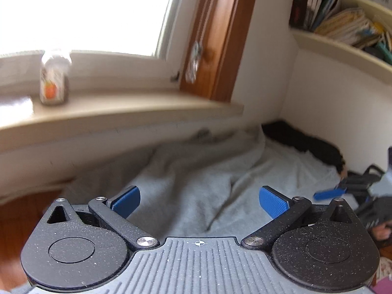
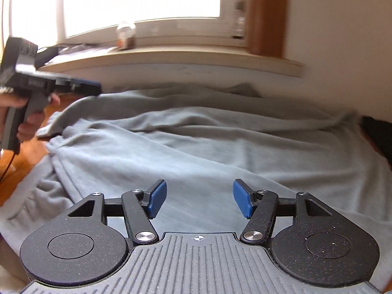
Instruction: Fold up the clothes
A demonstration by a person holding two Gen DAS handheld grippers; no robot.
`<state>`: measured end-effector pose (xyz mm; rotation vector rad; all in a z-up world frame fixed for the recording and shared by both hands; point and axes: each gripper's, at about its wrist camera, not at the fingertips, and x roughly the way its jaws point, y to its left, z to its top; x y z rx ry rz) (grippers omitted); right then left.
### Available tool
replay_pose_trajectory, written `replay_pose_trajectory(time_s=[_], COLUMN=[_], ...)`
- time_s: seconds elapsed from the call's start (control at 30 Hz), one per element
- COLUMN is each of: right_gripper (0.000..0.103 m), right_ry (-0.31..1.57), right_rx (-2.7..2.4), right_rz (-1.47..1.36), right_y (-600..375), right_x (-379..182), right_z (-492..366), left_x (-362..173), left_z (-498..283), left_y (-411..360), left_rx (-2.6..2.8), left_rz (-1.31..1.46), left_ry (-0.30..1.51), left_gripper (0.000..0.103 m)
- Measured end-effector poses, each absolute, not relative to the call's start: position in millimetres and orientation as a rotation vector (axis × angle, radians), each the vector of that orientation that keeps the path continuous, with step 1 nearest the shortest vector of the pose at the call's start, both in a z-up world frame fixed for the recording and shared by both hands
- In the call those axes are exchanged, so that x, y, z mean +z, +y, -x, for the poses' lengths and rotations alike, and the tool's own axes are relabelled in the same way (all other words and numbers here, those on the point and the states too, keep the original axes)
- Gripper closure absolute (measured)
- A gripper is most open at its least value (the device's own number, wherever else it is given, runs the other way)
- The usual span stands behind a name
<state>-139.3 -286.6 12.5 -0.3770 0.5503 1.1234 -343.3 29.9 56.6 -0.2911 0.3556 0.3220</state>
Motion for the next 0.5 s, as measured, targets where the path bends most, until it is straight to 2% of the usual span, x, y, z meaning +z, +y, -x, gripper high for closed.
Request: replay_pose_trajectory(time_s=[0.17,0.3,0.5], right_gripper=[0.039,0.031,0.03], right_ry=[0.55,0.54,0.511], right_rx=[1.153,1.186,1.207], right_rz=[0.401,0.413,0.452], right_y=[-261.1,-250.4,-235.3], right_x=[12.1,10.2,3.8], right_z=[153.8,167.9,182.9], left_x=[59.6,57.2,50.8], left_z=[366.0,365.5,356.4], left_y=[45.1,49.1,47.8], left_rx=[0.362,0.405,0.425], left_rz=[0.343,0.337,0.318], left_ry=[0.321,0.346,0.418], left_gripper=[0.0,0.0,0.0])
